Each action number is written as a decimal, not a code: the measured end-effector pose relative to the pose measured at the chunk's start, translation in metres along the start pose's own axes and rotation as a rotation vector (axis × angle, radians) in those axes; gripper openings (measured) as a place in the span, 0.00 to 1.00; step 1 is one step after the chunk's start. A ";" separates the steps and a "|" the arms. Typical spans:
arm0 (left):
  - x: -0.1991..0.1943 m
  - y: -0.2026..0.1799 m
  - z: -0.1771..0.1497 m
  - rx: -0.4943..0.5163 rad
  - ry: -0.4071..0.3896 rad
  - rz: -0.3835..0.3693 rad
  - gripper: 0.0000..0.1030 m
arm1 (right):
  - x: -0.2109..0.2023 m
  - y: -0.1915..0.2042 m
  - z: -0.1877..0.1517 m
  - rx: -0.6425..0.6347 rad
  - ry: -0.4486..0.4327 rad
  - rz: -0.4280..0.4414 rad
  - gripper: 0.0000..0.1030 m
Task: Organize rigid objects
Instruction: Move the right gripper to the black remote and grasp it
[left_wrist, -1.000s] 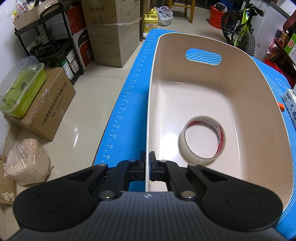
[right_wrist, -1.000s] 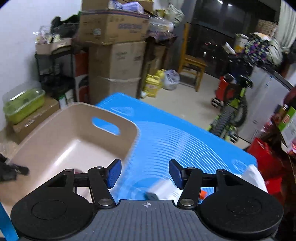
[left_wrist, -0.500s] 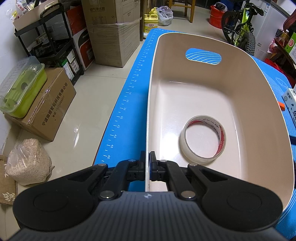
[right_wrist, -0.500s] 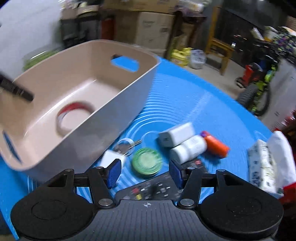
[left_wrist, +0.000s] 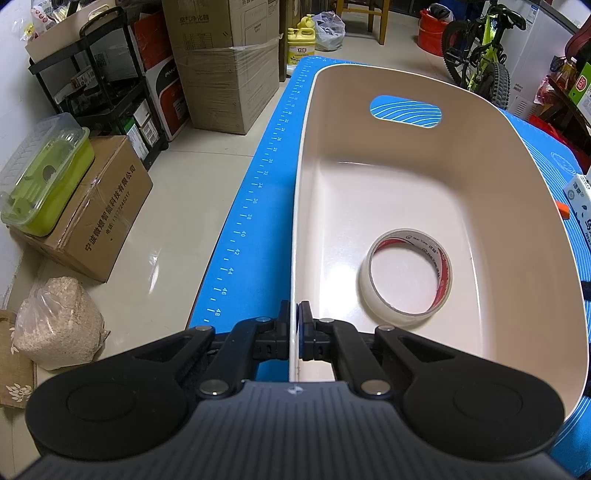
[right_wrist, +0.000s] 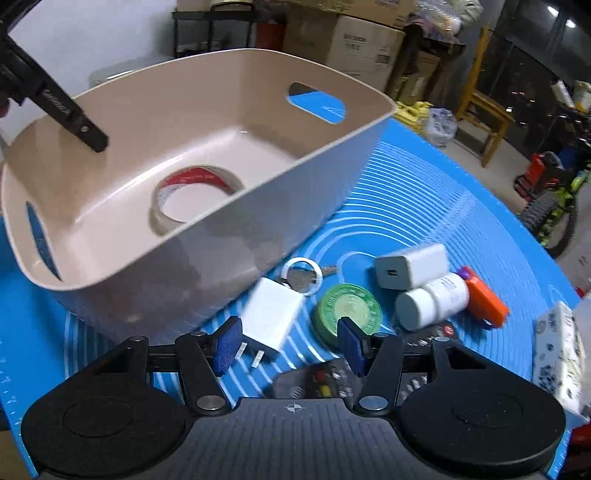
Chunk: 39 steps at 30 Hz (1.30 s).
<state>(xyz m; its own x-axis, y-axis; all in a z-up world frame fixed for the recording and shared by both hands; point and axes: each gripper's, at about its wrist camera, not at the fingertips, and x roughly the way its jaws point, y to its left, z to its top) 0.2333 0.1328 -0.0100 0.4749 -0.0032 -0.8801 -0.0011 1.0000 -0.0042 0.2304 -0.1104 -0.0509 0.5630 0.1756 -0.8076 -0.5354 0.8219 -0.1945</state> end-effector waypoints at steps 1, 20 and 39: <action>0.000 0.000 0.000 0.000 0.000 0.000 0.04 | -0.001 -0.003 -0.002 0.018 0.002 -0.029 0.65; 0.000 -0.002 -0.001 0.001 -0.001 0.001 0.04 | 0.020 -0.046 -0.019 0.684 0.116 -0.271 0.80; -0.001 -0.003 -0.002 -0.007 -0.012 -0.009 0.04 | 0.041 -0.044 -0.030 0.856 0.033 -0.401 0.59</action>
<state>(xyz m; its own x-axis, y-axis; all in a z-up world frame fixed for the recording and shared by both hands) 0.2307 0.1299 -0.0097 0.4858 -0.0118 -0.8740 -0.0033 0.9999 -0.0153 0.2582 -0.1556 -0.0919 0.5793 -0.2106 -0.7874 0.3458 0.9383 0.0034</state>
